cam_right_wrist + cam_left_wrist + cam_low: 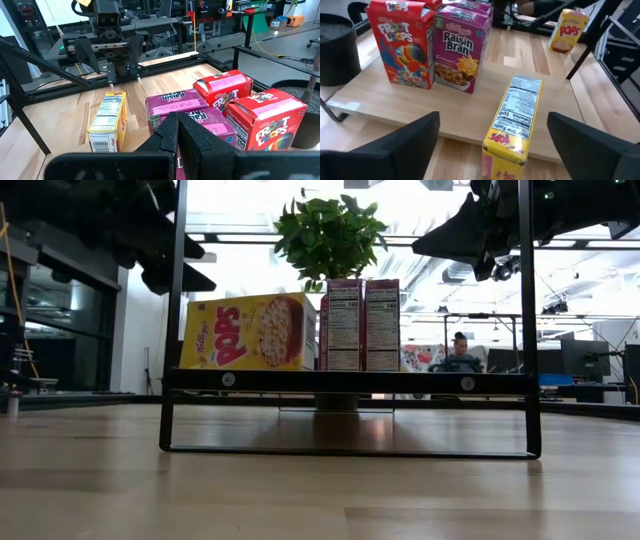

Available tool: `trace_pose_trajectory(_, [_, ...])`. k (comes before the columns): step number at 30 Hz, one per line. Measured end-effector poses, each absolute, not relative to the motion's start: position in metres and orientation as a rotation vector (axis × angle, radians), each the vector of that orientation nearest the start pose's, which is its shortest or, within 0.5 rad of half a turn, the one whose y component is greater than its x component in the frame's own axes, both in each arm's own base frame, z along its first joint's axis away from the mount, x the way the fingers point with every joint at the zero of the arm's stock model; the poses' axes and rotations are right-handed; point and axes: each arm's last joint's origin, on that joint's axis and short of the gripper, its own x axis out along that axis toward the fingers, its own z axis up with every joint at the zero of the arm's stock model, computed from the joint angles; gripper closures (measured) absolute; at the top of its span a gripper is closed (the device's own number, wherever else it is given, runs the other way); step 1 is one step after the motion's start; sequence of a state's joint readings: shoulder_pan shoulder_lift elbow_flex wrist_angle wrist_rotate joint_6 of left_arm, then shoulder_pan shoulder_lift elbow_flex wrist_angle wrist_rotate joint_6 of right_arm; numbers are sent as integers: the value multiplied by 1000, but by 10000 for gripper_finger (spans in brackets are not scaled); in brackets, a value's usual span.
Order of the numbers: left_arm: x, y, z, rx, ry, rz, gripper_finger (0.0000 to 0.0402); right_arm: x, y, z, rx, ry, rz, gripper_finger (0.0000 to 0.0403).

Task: Stack cereal on shelf
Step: Put the left yellow cereal box on the shelf

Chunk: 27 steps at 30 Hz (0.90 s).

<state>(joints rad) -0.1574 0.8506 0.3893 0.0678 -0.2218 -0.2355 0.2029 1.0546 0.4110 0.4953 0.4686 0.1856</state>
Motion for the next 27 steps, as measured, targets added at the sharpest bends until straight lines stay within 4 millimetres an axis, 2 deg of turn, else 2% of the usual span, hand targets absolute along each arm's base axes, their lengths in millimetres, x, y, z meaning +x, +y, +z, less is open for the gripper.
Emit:
trace_pose_trajectory(3, [179,-22,209,-199,384,127,27,212,30,220,139,115,-278,402])
trace_pose_trajectory(12, [175,-24,197,-262,519,107,25,212,30,220,151,114,-278,402])
trace_pose_trajectory(20, [184,-32,191,-183,522,42,25,212,30,220,150,115,-279,402])
trace_pose_trajectory(27, [194,-33,175,-133,593,101,25,212,30,220,149,119,-279,402])
